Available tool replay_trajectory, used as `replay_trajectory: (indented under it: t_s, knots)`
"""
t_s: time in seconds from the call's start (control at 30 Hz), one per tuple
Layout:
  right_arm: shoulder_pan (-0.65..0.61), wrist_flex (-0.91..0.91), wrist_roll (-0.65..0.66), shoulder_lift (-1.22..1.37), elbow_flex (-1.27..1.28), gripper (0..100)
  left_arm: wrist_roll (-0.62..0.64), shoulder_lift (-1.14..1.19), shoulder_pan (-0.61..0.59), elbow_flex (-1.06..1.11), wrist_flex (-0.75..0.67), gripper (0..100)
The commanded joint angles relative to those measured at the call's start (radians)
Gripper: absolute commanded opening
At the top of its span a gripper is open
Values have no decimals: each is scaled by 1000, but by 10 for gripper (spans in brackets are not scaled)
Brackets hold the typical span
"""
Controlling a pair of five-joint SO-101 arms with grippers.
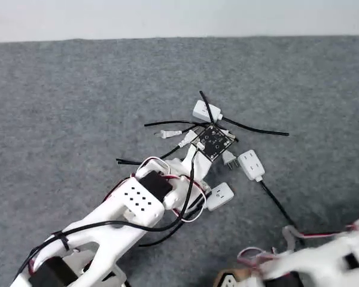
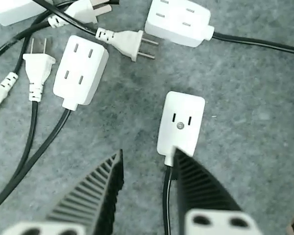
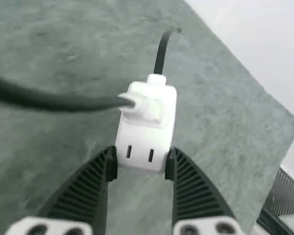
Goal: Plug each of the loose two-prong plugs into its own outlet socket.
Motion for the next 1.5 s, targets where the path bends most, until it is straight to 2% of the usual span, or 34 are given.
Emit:
replay_trajectory:
  t_s: [0.0, 0.1, 0.3, 0.5, 0.73, 0.8, 1.17, 1.33, 1.47]
  knots:
    - [24, -105, -17, 286, -190, 8, -14, 0, 5, 1, -49, 259]
    - [24, -101, -11, 496, -308, 20, -17, 0, 5, 24, -91, 276]
    - [44, -101, -14, 780, -493, 213, -66, 0, 63, 65, -127, 276]
    - [47, -101, -48, 820, -535, 184, -135, 44, 117, 51, -133, 276]
    - [71, -102, -135, 823, -563, 180, -183, 328, 112, -128, -124, 276]
    - [85, -102, -164, 826, -574, 180, -213, 373, 112, -186, -83, 276]
    - [96, -113, -178, 828, -575, 180, -230, 402, 169, -274, -64, 273]
    - [99, -137, -276, 823, -575, 162, -224, 413, 157, -294, -63, 175]
    - [99, -140, -299, 822, -575, 148, -230, 413, 123, -294, -63, 116]
